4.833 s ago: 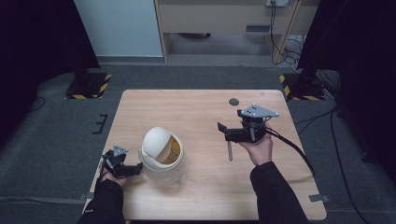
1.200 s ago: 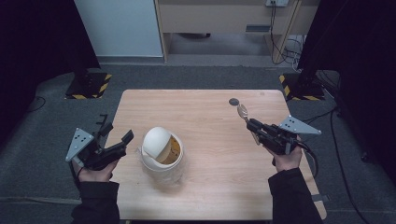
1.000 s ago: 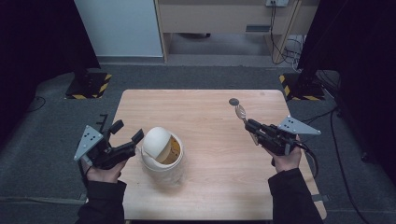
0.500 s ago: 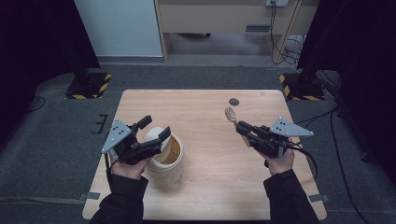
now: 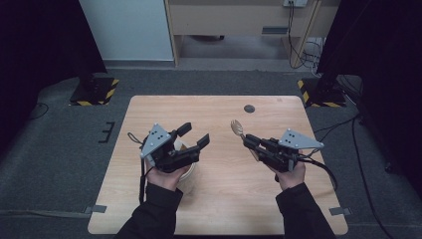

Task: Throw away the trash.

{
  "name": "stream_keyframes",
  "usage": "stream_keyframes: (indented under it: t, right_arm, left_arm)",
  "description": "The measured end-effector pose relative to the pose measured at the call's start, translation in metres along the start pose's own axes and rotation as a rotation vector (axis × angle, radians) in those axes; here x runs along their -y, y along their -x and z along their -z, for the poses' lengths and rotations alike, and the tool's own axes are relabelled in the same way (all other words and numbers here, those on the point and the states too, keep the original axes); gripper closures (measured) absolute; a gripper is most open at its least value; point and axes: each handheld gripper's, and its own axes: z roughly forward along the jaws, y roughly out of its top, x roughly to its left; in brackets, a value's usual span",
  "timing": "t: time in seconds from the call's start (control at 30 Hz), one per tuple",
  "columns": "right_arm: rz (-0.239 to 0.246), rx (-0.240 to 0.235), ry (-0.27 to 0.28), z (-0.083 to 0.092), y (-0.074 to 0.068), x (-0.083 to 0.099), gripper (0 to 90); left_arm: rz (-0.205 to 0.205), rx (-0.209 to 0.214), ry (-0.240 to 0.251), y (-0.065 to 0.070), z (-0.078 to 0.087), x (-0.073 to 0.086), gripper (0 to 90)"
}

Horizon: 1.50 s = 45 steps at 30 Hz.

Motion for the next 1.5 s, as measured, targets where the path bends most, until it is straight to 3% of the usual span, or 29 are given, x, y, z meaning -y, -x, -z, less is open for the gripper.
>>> stream_keyframes:
  t: [0.47, 0.57, 0.77, 1.1, 1.17, 1.3, 1.5]
  right_arm:
    - [0.0, -0.037, -0.014, -0.007, -0.007, 0.007, 79.5]
    - [-0.001, -0.042, -0.015, -0.008, -0.007, 0.008, 79.5]
    - [-0.009, -0.057, -0.01, -0.01, -0.008, 0.009, 79.5]
    - [-0.02, -0.062, -0.004, -0.01, -0.009, 0.008, 79.5]
    - [-0.001, -0.054, -0.012, -0.011, -0.011, 0.007, 79.4]
    - [0.023, -0.064, -0.015, -0.013, -0.016, 0.005, 79.9]
    - [0.026, -0.046, -0.014, -0.011, -0.014, 0.004, 74.5]
  left_arm:
    - [0.067, 0.037, -0.047, 0.02, -0.049, 0.01, 35.7]
    - [0.063, 0.038, -0.063, 0.023, -0.055, 0.012, 38.9]
    - [0.068, 0.045, -0.081, 0.025, -0.062, 0.017, 50.0]
    - [0.155, 0.087, -0.079, 0.025, -0.068, 0.021, 74.9]
    - [0.169, 0.103, -0.075, 0.024, -0.068, 0.021, 79.0]
    - [0.166, 0.112, -0.075, 0.026, -0.067, 0.02, 83.6]
    - [0.106, 0.097, -0.054, 0.024, -0.055, 0.013, 83.7]
